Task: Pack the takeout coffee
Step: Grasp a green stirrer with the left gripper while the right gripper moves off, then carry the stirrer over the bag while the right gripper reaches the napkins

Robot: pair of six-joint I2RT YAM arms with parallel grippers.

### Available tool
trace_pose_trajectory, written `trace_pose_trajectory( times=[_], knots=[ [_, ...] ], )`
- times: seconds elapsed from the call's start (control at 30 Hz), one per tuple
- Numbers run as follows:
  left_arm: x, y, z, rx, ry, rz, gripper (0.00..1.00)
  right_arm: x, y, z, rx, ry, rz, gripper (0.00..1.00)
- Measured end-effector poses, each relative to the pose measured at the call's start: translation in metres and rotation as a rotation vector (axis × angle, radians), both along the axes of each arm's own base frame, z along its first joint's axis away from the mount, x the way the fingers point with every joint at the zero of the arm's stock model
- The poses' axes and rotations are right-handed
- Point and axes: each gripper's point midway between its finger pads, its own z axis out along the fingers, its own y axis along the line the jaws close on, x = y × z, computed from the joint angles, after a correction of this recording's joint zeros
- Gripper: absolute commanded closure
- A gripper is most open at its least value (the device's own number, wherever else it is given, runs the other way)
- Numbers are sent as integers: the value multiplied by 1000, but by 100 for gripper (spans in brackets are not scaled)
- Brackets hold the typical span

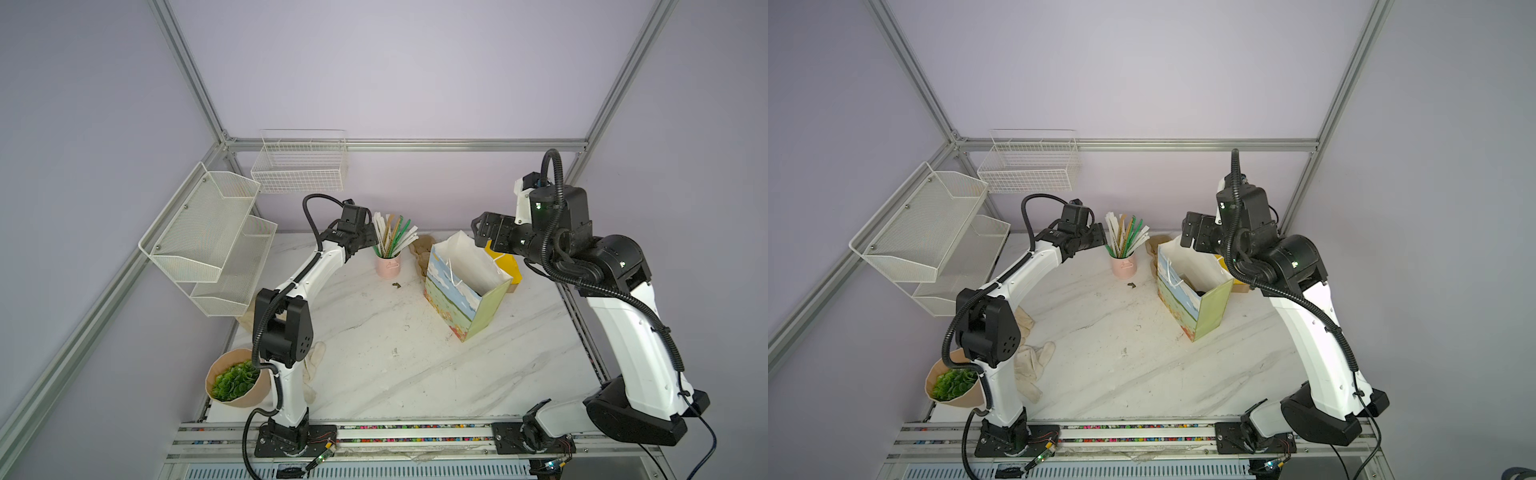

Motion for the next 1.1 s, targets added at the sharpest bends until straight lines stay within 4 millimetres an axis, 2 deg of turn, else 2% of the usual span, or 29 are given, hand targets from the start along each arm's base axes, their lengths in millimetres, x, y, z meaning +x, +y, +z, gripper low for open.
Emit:
trace_pose_trajectory(
  times=[0.2, 0.43, 0.53, 0.87, 1.0, 1.1],
  knots=[
    [15, -5, 1, -7, -15, -3, 68, -3, -1, 1, 10, -19, 5, 3],
    [15, -4, 0, 5, -8, -3, 88, -1, 1, -2, 3, -15, 12, 3],
    [15, -5, 3, 2, -11, -3, 100, -1, 1, -1, 5, -18, 12, 3],
    [18, -6, 48, -21, -88, -7, 100, 0, -2, -1, 8, -19, -13, 3],
    [4, -3, 68, -28, -95, -15, 100, 1, -6, -1, 19, -20, -45, 3],
    [-13, -1, 103, -52, -141, -29, 100, 2, -14, -2, 18, -25, -90, 3]
  ],
)
